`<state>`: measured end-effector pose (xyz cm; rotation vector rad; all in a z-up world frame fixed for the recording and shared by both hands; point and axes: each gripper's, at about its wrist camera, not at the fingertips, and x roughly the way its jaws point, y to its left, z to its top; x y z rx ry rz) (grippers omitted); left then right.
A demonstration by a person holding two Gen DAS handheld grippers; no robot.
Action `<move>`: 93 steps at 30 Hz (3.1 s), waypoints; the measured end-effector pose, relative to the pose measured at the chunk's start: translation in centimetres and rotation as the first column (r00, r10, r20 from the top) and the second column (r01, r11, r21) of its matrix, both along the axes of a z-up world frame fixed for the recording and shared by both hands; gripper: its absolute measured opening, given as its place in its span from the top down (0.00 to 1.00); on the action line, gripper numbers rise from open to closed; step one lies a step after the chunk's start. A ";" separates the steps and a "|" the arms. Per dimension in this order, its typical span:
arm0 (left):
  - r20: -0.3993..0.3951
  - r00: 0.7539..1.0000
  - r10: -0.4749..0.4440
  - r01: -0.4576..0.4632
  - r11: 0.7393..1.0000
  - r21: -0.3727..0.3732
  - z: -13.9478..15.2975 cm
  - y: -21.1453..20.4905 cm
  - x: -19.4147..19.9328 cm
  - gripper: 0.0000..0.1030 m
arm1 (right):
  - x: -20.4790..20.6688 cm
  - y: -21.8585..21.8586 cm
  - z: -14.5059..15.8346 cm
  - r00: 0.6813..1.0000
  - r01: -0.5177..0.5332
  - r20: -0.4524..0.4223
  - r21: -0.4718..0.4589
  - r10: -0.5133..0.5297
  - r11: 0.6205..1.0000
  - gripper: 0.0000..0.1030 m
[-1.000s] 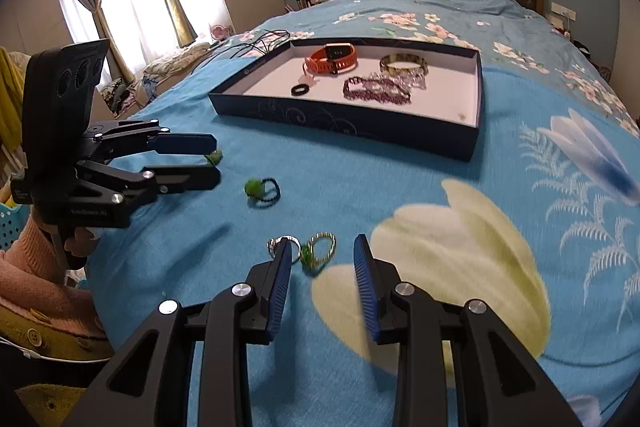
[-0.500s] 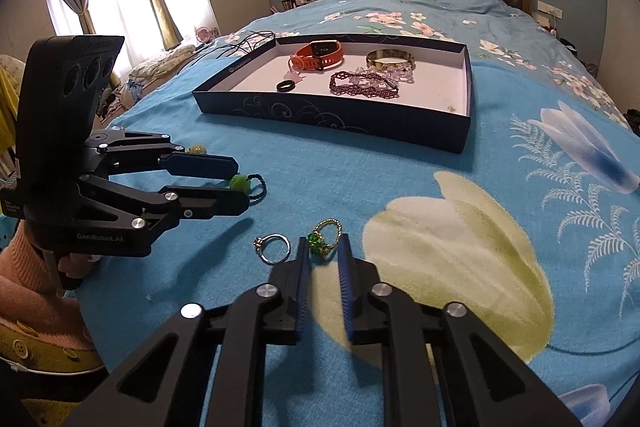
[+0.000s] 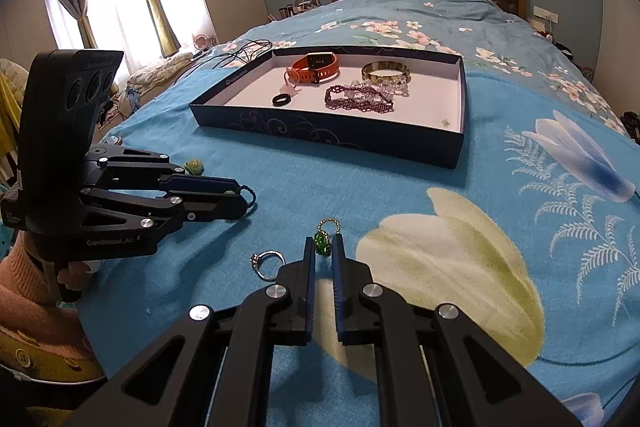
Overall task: Organize jewelry
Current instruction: 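Grasp the dark-band green-stone ring with the left tool while the right tool grasps the gold green-gem ring, then carry both green rings with both tools over the box tray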
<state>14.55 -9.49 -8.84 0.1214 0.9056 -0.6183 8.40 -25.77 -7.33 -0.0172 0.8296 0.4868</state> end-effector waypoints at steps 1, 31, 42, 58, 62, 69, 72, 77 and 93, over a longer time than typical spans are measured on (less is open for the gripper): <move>0.003 1.000 0.004 -0.004 1.000 -0.007 0.1 0.1 0.0 0.83 | 0.0 0.0 0.1 1.000 0.001 0.005 0.002 -0.001 1.000 0.94; 0.088 0.988 0.129 -0.119 0.987 -0.112 4.3 4.5 0.7 0.83 | 2.3 1.6 3.2 0.994 -0.025 0.105 0.037 0.021 0.999 0.94; 0.106 0.983 0.148 -0.136 0.984 -0.112 4.8 4.9 1.2 0.83 | 3.6 2.1 3.7 0.992 -0.034 0.121 0.035 0.030 0.999 0.94; 0.128 0.978 0.166 -0.154 0.983 -0.099 5.3 5.1 2.3 0.83 | 5.1 2.3 4.3 0.991 -0.034 0.134 0.031 0.030 0.999 0.94; 0.132 0.977 0.170 -0.158 0.983 -0.092 5.4 5.0 2.9 0.83 | 5.6 2.3 4.3 0.991 -0.034 0.132 0.031 0.030 0.999 0.94; 0.131 0.975 0.177 -0.168 0.983 -0.080 5.3 5.0 4.3 0.83 | 6.7 2.5 4.4 0.991 -0.023 0.129 0.022 0.020 0.999 0.94; 0.128 0.975 0.181 -0.173 0.982 -0.073 5.1 4.9 4.9 0.83 | 7.1 2.5 4.5 0.991 -0.021 0.135 0.021 0.017 1.000 0.94; 0.125 0.974 0.187 -0.180 0.981 -0.067 4.9 4.8 5.6 0.83 | 7.7 2.8 4.5 0.990 -0.022 0.137 0.017 0.019 1.000 0.94; 0.114 0.967 0.227 -0.221 0.973 -0.066 4.5 5.7 7.3 0.83 | 8.7 3.6 4.5 0.990 -0.033 0.135 0.004 0.032 0.999 0.94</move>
